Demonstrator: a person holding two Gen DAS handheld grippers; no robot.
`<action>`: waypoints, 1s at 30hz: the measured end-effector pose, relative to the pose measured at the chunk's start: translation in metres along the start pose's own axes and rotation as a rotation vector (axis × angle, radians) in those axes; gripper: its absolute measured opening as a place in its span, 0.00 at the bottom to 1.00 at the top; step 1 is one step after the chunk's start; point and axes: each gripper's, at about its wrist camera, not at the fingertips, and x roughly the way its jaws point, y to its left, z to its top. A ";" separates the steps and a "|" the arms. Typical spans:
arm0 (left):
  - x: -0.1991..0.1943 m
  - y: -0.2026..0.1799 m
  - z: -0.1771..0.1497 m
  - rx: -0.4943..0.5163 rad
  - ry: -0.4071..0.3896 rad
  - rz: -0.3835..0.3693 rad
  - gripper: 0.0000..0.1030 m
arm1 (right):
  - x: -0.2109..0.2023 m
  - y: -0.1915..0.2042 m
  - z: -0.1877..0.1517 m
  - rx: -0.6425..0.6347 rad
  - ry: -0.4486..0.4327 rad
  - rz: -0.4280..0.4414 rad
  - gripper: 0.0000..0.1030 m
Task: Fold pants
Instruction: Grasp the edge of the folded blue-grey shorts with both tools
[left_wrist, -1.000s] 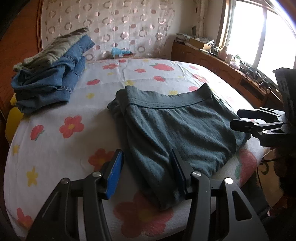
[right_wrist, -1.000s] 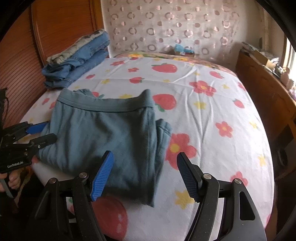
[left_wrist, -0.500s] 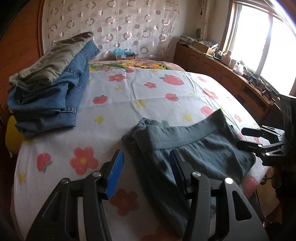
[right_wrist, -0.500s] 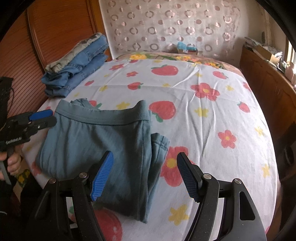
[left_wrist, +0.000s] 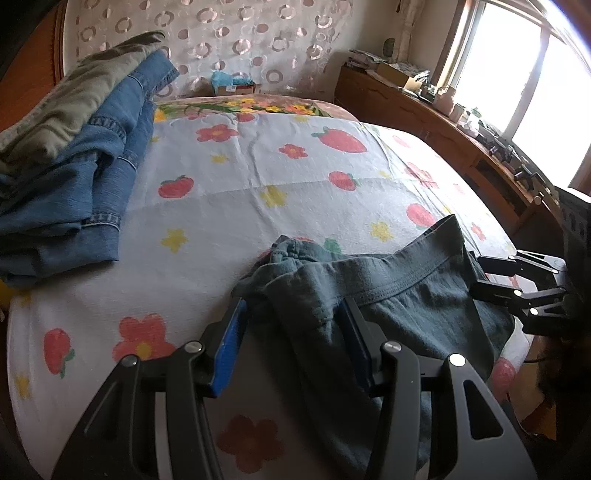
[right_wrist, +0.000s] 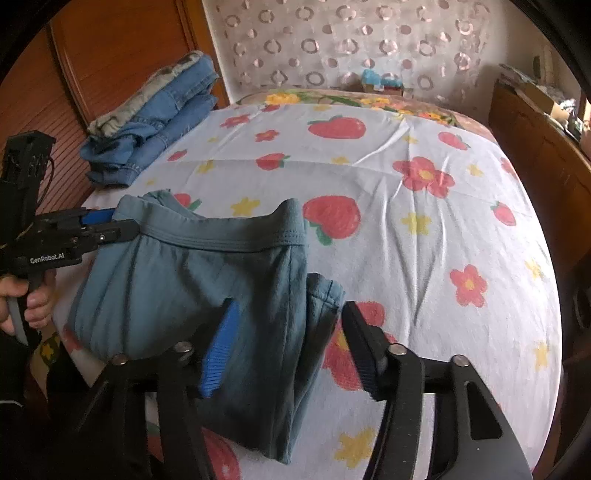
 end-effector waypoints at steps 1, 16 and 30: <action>0.000 0.001 0.000 -0.004 0.001 -0.006 0.50 | 0.001 -0.001 0.001 -0.001 0.003 0.001 0.54; -0.001 0.004 -0.006 -0.002 -0.028 -0.072 0.37 | 0.005 -0.008 -0.001 0.006 -0.001 0.052 0.14; -0.023 -0.012 -0.002 0.020 -0.080 -0.076 0.13 | -0.008 -0.006 -0.001 0.025 -0.063 0.111 0.06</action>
